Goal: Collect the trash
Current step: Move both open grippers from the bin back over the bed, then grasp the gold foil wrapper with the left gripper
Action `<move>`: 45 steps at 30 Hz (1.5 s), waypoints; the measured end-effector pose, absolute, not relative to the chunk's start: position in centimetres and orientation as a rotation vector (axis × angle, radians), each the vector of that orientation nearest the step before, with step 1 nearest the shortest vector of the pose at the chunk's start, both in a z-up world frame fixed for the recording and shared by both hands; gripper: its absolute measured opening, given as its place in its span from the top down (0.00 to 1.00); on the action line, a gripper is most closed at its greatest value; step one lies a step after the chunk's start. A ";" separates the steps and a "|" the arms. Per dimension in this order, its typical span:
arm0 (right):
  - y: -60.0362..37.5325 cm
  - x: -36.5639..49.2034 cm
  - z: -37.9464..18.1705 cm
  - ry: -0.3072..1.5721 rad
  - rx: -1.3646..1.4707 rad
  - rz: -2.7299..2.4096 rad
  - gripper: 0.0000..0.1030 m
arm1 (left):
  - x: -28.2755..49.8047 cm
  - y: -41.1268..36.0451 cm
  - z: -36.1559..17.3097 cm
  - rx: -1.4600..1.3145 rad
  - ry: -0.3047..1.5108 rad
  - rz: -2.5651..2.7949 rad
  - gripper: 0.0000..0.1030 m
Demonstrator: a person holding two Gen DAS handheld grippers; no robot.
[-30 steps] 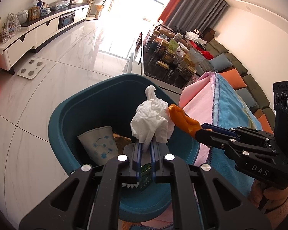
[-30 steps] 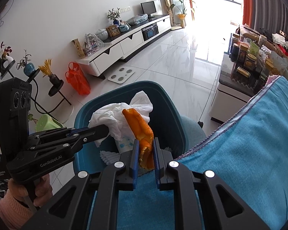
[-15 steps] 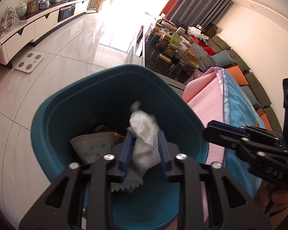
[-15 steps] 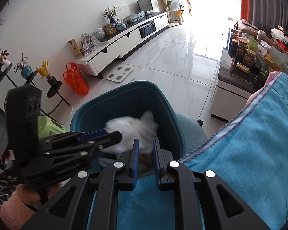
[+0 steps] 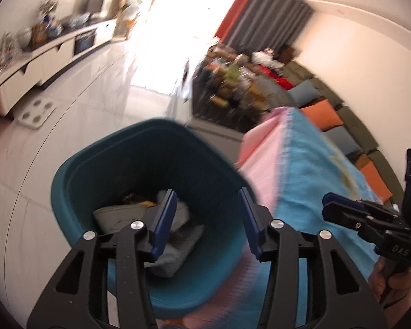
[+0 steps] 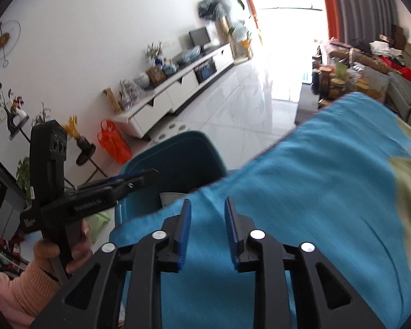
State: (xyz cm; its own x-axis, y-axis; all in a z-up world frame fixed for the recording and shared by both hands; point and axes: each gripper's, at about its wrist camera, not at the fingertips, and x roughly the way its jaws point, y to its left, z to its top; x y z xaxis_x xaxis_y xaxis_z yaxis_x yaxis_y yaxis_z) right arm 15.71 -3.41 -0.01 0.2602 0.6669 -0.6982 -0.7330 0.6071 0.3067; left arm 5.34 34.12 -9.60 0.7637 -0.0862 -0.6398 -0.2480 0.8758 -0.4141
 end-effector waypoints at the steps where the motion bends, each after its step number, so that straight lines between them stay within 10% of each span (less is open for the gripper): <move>1: -4.7 15.5 0.2 0.890 -0.066 0.938 0.75 | 5.2 33.4 -9.0 -0.492 0.692 0.073 0.53; 27: -39.0 10.8 0.5 0.736 0.240 0.249 0.65 | 9.1 -4.2 -6.1 -0.107 0.853 -0.833 0.48; 45: -41.7 10.5 -3.3 0.824 0.334 0.306 0.75 | 12.4 -11.0 -7.9 -0.092 1.007 -0.888 0.39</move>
